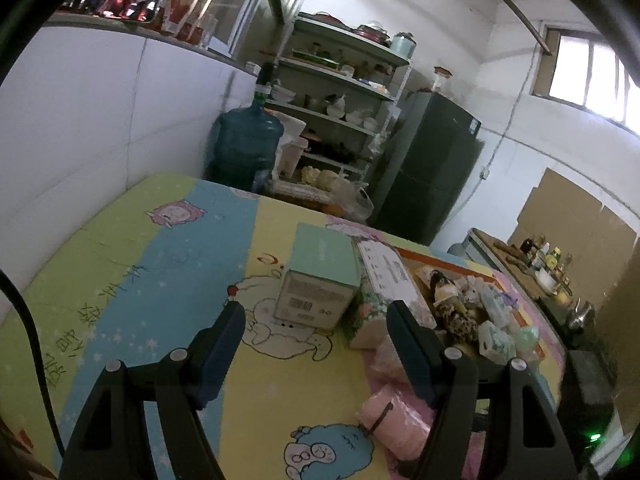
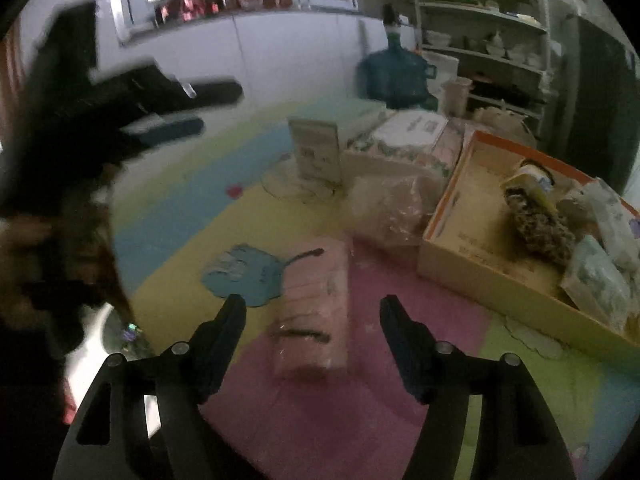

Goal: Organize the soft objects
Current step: 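Grasp the clear bag with the left tool while the right tool grasps the pink pack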

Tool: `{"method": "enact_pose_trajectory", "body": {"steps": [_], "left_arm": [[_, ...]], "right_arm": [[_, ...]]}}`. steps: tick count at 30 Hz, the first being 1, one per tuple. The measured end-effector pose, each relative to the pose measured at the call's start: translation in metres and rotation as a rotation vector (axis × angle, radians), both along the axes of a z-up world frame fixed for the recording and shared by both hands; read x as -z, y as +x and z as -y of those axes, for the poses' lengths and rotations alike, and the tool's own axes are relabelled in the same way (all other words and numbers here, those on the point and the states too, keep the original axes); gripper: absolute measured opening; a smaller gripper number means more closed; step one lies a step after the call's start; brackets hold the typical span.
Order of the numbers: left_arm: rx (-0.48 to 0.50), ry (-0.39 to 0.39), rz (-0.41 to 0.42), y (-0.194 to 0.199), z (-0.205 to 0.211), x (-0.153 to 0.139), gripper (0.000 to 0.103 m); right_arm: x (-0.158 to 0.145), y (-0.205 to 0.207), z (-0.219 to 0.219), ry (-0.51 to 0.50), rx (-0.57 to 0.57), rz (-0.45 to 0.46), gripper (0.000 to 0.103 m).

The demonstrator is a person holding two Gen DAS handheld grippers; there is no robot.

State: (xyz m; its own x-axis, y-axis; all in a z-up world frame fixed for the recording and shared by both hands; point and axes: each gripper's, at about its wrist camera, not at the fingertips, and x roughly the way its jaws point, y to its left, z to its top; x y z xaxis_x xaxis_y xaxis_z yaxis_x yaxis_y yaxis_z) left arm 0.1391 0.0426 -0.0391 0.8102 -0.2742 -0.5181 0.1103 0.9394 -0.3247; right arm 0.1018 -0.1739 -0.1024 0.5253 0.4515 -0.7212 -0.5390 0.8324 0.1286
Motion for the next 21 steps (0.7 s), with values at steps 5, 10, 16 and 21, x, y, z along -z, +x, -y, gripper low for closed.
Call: {"method": "enact_pose_trajectory", "body": {"steps": [5,10,16,21], "left_arm": [[0.126,0.012,-0.021,0.007,0.021,0.009,0.073],[0.276,0.002,-0.071,0.019,0.050,0.021,0.073],[0.324,0.016,-0.121,0.037,0.086,0.036,0.073],[0.288,0.024,-0.154,0.051,0.100,0.045,0.073]], "right_arm": [[0.010,0.004,-0.007,-0.045,-0.001,0.010,0.061],[0.009,-0.003,0.004,-0.044,0.010,0.002,0.038],[-0.003,-0.019,0.034,0.020,0.059,0.000,0.039],[-0.010,-0.021,0.052,0.075,0.091,0.011,0.039]]}}
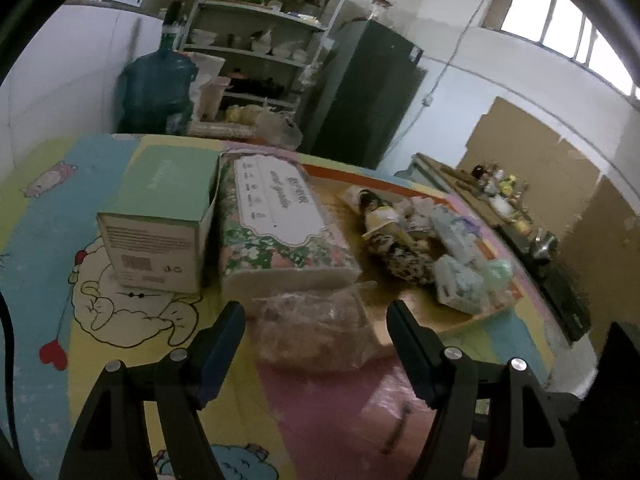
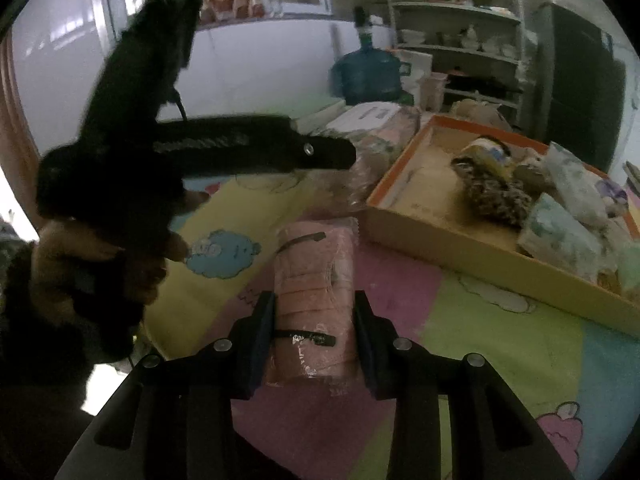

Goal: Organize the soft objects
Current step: 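Grasp the clear bag with the left tool while the right tool grasps the pink pack, then carry the clear bag and pink pack up and over to the tray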

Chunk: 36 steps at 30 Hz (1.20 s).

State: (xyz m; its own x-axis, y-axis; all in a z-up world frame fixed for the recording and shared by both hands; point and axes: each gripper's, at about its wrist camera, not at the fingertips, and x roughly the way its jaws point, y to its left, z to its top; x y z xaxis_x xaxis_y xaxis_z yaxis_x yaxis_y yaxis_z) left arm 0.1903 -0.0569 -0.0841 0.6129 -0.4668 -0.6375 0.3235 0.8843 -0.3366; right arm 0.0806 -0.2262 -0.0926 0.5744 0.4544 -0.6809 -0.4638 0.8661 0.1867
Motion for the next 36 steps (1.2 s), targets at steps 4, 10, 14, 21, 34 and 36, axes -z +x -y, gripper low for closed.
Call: {"method": "enact_pose_trajectory", "body": {"steps": [4,10,14,21,34,36], "left_arm": [[-0.029,0.028,-0.026,0.004,0.001,0.011,0.073],[-0.029,-0.026,-0.050,0.003,-0.005,0.019,0.073],[-0.004,-0.057,-0.047,0.002,-0.003,0.022,0.061],[0.002,-0.079,-0.027,-0.003,-0.005,0.023,0.056],[-0.059,-0.031,0.089,-0.030,-0.017,-0.003,0.055],[-0.061,-0.029,0.106,-0.033,-0.017,-0.008,0.055]], "right_arm": [[-0.001,-0.002,0.006,0.030,-0.006,0.005,0.039],[0.002,0.000,0.007,0.050,-0.006,-0.009,0.040],[0.004,0.003,0.010,0.059,-0.002,-0.020,0.040],[0.005,0.004,0.012,0.079,0.006,-0.027,0.040],[-0.004,0.002,0.007,0.088,0.000,0.001,0.040],[-0.007,0.002,0.010,0.092,0.009,0.009,0.039]]}}
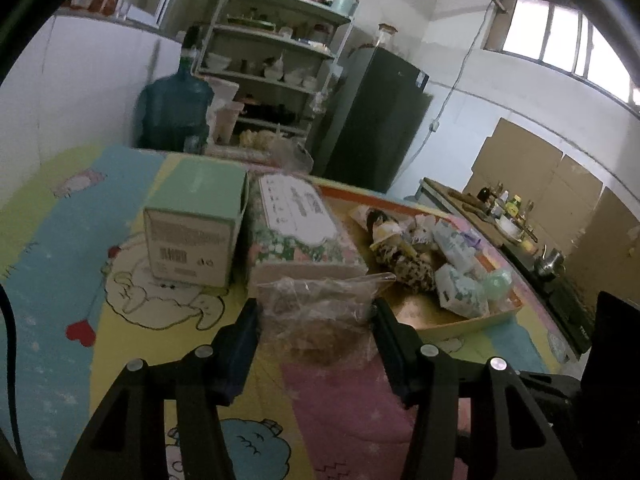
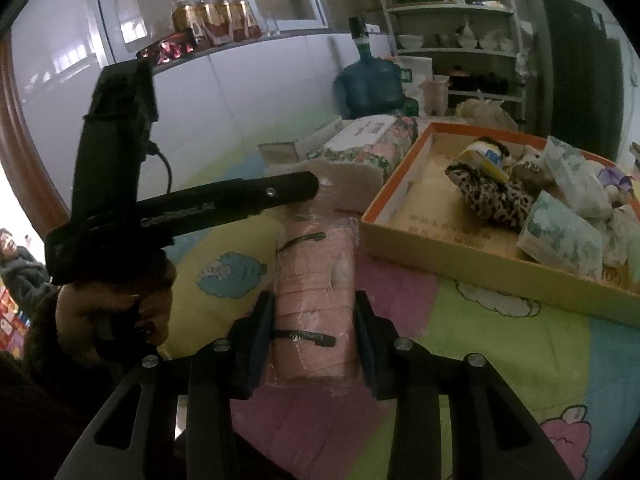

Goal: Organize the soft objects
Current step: 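Carry the clear bag and pink pack up and over to the tray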

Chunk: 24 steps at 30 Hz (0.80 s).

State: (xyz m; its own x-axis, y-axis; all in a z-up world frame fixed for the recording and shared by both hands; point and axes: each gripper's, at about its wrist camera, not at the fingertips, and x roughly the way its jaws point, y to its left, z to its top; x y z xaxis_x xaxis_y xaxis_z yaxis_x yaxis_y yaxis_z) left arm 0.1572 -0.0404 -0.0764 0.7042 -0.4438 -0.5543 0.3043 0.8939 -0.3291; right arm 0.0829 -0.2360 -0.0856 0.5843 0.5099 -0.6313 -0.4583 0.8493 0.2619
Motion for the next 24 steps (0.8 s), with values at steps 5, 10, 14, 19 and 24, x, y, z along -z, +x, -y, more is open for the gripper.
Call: {"method": "enact_pose_trajectory", "body": {"steps": [5,10,14,19,24], "left_arm": [[0.010,-0.003,0.032,-0.003,0.006,-0.013,0.055],[0.043,-0.007,0.061,-0.002,0.021,-0.025,0.055],[0.072,0.000,0.080,0.001,0.036,-0.033,0.055],[0.103,0.004,0.087,0.006,0.059,-0.037,0.055],[0.117,0.015,0.086,0.013,0.078,-0.037,0.055]], "right_arm": [[-0.010,-0.001,0.015,0.012,0.048,0.031,0.039],[-0.020,-0.002,0.033,0.014,0.104,0.066,0.039],[-0.027,-0.001,0.053,0.008,0.160,0.095,0.039],[-0.033,0.001,0.073,0.004,0.219,0.119,0.039],[-0.036,0.004,0.094,-0.004,0.265,0.132,0.039]]}}
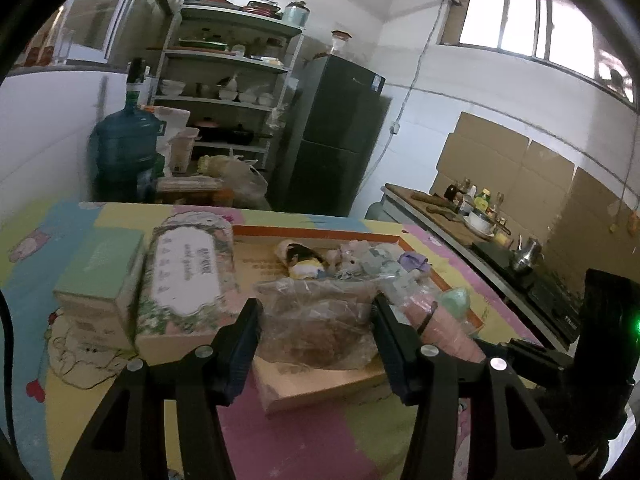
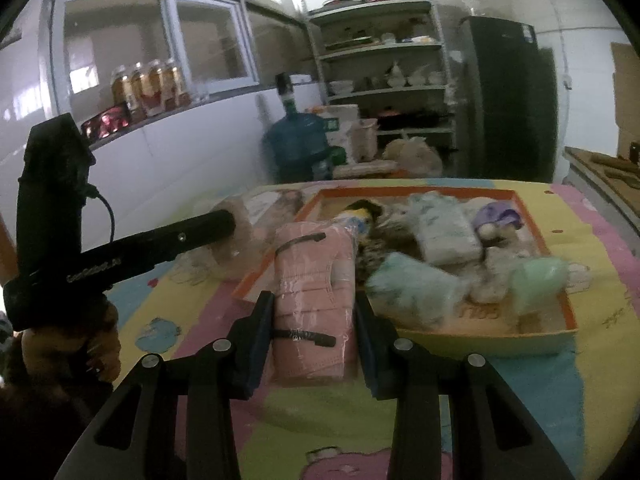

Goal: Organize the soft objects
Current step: 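Carry the clear bag and pink pack up and over to the tray, then lower both items into the tray and open both tools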

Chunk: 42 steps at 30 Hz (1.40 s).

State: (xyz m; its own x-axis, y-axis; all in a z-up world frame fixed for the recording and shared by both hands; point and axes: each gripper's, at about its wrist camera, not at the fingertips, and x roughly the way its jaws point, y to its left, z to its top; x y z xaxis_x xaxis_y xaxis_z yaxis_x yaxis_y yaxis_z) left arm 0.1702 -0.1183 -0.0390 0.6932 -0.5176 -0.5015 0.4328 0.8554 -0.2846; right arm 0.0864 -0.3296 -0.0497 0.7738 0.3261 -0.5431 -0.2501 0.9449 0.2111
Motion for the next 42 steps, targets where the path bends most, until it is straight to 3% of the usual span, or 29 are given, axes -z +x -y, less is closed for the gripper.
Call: {"method": "enact_pose_trajectory", "body": {"steps": [28,42], "left_arm": [[0.040,0.078,-0.057,0.056,0.075,0.019,0.056],[0.055,0.100,-0.130,0.080,0.087,0.043,0.056]], "right_arm": [[0.013,0.035,0.084,0.028,0.135,-0.022,0.040],[0.030,0.063,0.088,0.020,0.155,-0.071,0.040]]}}
